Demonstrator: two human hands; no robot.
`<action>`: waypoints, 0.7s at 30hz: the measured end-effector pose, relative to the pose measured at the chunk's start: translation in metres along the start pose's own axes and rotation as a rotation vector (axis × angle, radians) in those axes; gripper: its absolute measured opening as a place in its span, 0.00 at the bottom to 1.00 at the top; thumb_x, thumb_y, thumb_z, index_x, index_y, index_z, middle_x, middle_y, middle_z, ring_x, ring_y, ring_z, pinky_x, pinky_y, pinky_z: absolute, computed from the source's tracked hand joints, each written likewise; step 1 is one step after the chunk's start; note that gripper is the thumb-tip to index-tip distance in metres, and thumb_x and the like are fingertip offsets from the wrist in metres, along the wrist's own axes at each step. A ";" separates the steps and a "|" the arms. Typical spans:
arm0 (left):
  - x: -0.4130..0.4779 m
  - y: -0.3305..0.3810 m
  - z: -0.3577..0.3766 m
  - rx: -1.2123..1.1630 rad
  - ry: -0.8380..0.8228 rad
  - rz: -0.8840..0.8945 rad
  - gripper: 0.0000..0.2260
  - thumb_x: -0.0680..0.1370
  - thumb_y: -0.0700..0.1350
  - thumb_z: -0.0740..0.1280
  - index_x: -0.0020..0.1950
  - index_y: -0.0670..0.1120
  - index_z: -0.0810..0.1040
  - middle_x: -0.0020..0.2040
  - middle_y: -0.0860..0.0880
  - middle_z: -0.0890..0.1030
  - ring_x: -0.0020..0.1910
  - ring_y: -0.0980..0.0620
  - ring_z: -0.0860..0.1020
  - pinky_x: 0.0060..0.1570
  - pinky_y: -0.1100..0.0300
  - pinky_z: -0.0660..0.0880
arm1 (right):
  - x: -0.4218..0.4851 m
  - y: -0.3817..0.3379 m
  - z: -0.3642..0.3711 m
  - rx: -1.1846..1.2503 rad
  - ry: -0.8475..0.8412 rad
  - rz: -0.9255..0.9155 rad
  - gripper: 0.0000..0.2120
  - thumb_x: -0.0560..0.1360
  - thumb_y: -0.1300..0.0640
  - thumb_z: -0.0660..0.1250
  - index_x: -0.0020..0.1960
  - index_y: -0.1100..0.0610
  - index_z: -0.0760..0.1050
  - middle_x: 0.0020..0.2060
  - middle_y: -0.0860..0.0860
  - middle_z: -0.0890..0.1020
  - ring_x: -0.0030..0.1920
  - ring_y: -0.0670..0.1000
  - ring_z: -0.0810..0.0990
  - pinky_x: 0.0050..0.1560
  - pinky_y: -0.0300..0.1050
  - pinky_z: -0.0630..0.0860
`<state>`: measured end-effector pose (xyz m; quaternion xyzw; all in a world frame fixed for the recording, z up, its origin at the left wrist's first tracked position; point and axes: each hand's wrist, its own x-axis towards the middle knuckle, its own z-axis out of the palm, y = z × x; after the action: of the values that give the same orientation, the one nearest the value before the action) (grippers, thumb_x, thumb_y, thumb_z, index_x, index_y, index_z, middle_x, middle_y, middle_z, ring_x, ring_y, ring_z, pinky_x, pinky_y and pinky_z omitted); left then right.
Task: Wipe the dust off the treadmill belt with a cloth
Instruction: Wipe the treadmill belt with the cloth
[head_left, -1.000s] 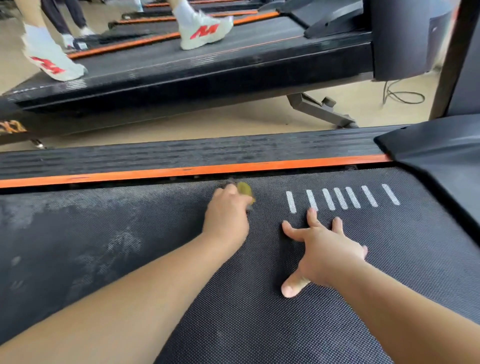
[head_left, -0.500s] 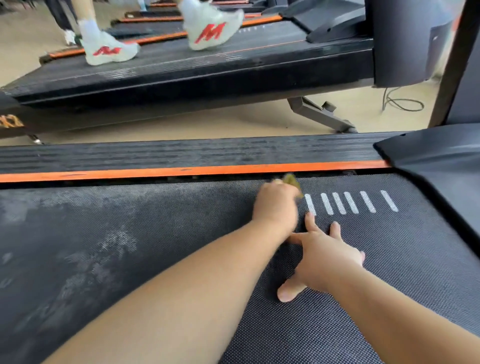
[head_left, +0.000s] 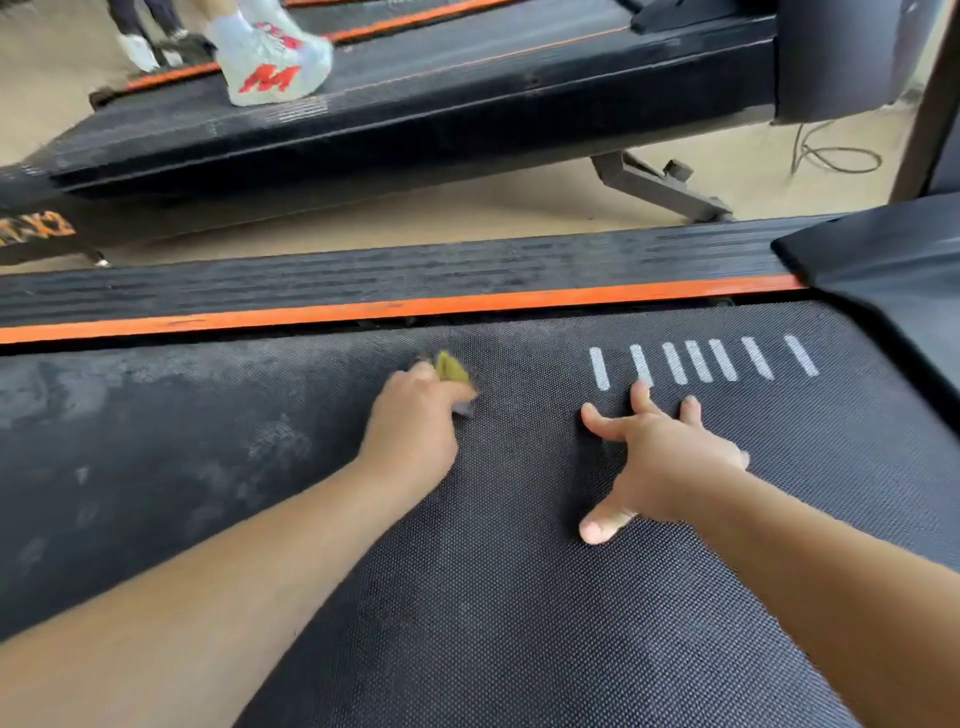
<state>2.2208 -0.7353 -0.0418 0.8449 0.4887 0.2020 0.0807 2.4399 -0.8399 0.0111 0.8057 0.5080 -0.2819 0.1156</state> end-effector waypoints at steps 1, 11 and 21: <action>-0.010 0.028 0.008 -0.054 -0.040 0.094 0.18 0.75 0.33 0.64 0.51 0.53 0.86 0.46 0.49 0.77 0.43 0.48 0.69 0.43 0.52 0.74 | -0.001 0.000 0.000 -0.007 0.001 0.002 0.66 0.48 0.31 0.84 0.74 0.20 0.46 0.81 0.38 0.36 0.82 0.61 0.37 0.69 0.81 0.61; -0.026 -0.063 -0.036 0.090 -0.121 0.127 0.14 0.79 0.34 0.64 0.53 0.50 0.84 0.46 0.51 0.72 0.45 0.47 0.68 0.42 0.47 0.75 | -0.031 -0.007 0.010 -0.053 0.145 -0.107 0.59 0.62 0.34 0.81 0.81 0.32 0.47 0.83 0.45 0.41 0.83 0.55 0.41 0.78 0.72 0.52; -0.136 -0.113 -0.095 0.045 -0.323 0.423 0.15 0.80 0.36 0.59 0.59 0.51 0.80 0.48 0.50 0.73 0.45 0.49 0.69 0.36 0.52 0.75 | -0.106 -0.141 0.081 -0.048 0.082 -0.465 0.42 0.76 0.36 0.70 0.82 0.41 0.53 0.83 0.47 0.43 0.83 0.54 0.41 0.82 0.57 0.45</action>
<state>2.0313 -0.8000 -0.0293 0.9511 0.2864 0.0662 0.0947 2.2534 -0.8932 0.0200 0.6748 0.6907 -0.2558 0.0462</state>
